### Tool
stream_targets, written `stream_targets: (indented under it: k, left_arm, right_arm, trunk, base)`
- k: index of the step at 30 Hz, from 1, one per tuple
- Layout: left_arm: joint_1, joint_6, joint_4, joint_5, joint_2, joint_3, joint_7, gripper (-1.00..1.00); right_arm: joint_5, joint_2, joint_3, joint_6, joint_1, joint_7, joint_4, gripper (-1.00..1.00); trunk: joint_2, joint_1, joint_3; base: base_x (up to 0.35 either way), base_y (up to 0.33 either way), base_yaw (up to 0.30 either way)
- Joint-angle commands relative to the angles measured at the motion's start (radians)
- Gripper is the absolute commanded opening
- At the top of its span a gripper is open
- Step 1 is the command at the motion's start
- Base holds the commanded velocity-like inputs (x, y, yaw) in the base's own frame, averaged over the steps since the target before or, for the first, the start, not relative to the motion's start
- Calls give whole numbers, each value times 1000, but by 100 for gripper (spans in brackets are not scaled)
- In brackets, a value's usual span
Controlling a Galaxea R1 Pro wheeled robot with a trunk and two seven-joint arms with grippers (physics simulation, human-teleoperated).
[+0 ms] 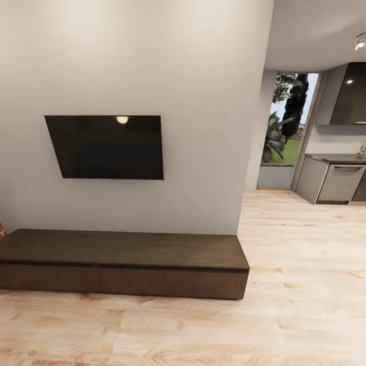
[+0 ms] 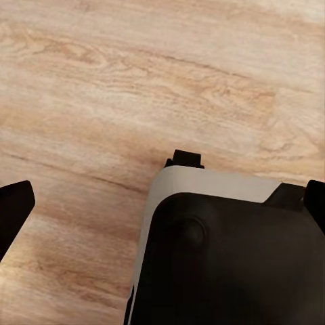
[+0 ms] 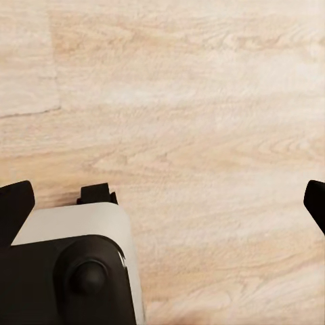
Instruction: Place each of the two pumpkins and all three candles from the living room inside a cabinet in the living room (use any cabinet), then make sure every cabinet is closed, and position the cauldron so it is next to a table in the living room.
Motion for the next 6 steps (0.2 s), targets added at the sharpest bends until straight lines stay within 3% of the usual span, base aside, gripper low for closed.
stream_targets:
  k: [1,6]
  left_arm:
    - [0,-2,-2,8,1,-9,5,100]
    - [0,-2,-2,8,1,-9,5,100]
  right_arm:
    - [-9,1,8,-4,-1,0,2,100]
    - [-9,1,8,-4,-1,0,2,100]
  trunk:
    - [-1,0,-1]
    - [-1,0,-1]
  base:
    - [0,0,0]
    - [0,0,0]
